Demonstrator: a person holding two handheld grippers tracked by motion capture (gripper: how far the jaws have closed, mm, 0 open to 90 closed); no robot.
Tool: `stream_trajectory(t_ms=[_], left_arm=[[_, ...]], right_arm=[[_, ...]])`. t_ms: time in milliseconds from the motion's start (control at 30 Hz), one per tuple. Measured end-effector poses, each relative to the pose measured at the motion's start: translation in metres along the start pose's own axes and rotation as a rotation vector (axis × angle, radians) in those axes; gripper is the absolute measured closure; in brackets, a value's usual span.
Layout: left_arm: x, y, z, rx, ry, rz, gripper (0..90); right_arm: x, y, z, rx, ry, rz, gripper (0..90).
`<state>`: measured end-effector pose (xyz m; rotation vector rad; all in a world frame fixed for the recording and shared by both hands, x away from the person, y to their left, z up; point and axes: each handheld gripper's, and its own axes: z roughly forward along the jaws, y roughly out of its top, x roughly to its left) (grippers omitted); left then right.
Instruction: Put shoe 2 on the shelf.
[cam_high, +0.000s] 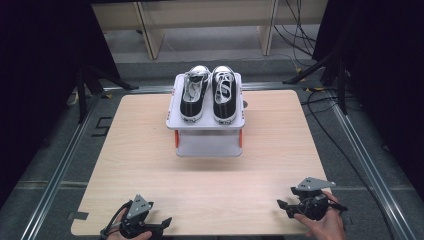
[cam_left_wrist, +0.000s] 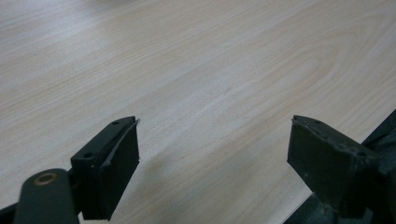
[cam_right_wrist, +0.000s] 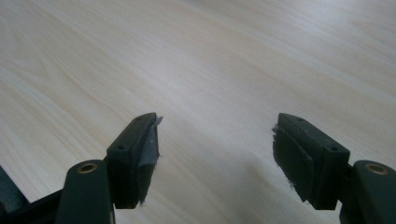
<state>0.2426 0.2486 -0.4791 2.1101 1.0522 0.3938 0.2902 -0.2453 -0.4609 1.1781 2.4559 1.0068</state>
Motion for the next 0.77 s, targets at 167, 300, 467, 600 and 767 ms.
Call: stream_trajectory(t_ms=[167, 300, 467, 600, 767], left_arm=[[-0.003, -0.001, 0.001, 0.008, -0.002, -0.021, 15.9], [-0.001, -0.001, -0.001, 0.028, -0.004, 0.017, 15.9], [-0.004, -0.001, 0.002, 0.022, 0.003, -0.012, 15.9], [-0.001, 0.0, 0.001, 0.034, 0.007, 0.039, 15.9], [-0.002, -0.001, 0.0, 0.046, 0.004, 0.034, 15.8]], right_arm=[[0.0, -0.006, 0.001, 0.008, -0.002, -0.008, 31.6], [0.005, -0.009, 0.001, 0.014, -0.017, -0.001, 31.4], [0.007, -0.011, 0.001, 0.015, -0.018, 0.0, 31.0], [0.007, -0.011, 0.002, 0.008, 0.035, 0.0, 31.0], [0.008, -0.011, 0.001, 0.009, 0.031, 0.007, 31.1]])
